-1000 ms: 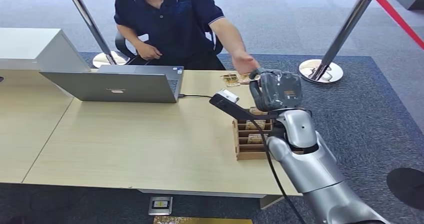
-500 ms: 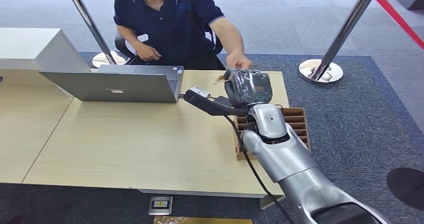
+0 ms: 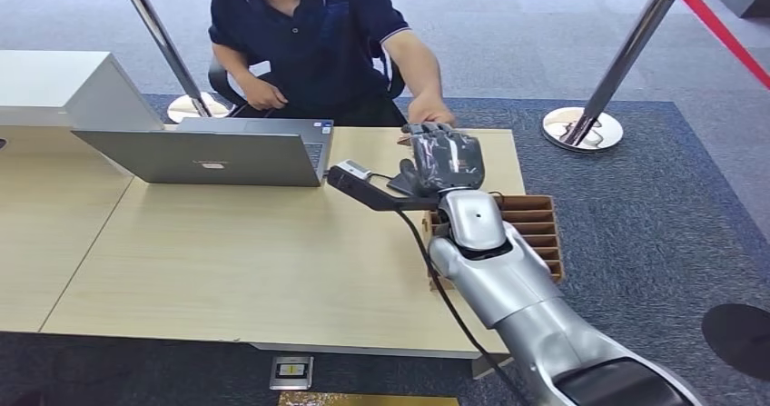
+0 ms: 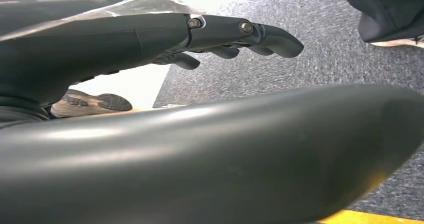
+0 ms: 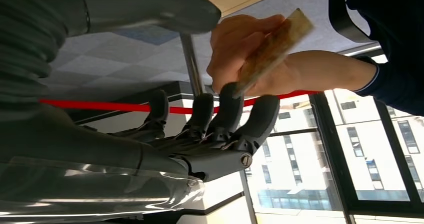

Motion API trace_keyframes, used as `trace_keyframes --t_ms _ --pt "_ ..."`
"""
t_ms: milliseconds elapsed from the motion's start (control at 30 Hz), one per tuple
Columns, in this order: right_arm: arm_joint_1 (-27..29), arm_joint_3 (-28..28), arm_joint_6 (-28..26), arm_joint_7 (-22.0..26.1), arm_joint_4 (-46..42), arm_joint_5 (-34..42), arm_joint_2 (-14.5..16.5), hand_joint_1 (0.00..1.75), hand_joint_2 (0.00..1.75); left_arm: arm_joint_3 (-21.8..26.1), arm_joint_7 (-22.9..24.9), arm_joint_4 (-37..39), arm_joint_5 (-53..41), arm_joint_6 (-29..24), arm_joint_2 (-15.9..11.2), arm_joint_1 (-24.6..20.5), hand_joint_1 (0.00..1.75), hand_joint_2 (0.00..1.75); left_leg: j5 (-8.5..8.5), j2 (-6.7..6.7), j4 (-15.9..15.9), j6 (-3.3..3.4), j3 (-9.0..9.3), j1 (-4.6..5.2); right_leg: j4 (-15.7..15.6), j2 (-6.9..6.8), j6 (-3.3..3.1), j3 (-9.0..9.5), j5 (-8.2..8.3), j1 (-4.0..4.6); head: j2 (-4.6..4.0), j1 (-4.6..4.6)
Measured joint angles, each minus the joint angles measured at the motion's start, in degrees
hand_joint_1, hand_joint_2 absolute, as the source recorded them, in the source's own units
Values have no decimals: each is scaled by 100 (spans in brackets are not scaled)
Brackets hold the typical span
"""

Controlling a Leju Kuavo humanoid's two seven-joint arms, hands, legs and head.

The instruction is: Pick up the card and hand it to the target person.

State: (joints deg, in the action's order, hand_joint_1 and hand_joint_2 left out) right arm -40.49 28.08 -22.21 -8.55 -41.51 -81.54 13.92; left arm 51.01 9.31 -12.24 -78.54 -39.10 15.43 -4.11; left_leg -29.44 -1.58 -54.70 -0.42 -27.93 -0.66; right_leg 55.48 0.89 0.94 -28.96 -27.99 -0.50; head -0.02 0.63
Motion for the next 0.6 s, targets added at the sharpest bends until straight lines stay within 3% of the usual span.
trace_keyframes --t_ms 167,300,600 --pt "5 -3 -45 -83 89 -117 33 0 175 0 8 0 -19 0 1 0 0 0 0 0 0 0 0 0 0 0 0 -2 0 0 -1 -1" --pt "43 -22 -48 -128 88 -264 34 0 0 0 8 0 -21 0 8 0 0 0 0 0 0 0 0 0 0 0 0 -3 0 0 -1 -1" --pt "877 -203 -298 -262 -810 -661 -239 0 0 0 -4 0 68 0 36 4 0 0 -3 -1 0 2 -3 1 -7 0 0 -5 0 0 0 -1"
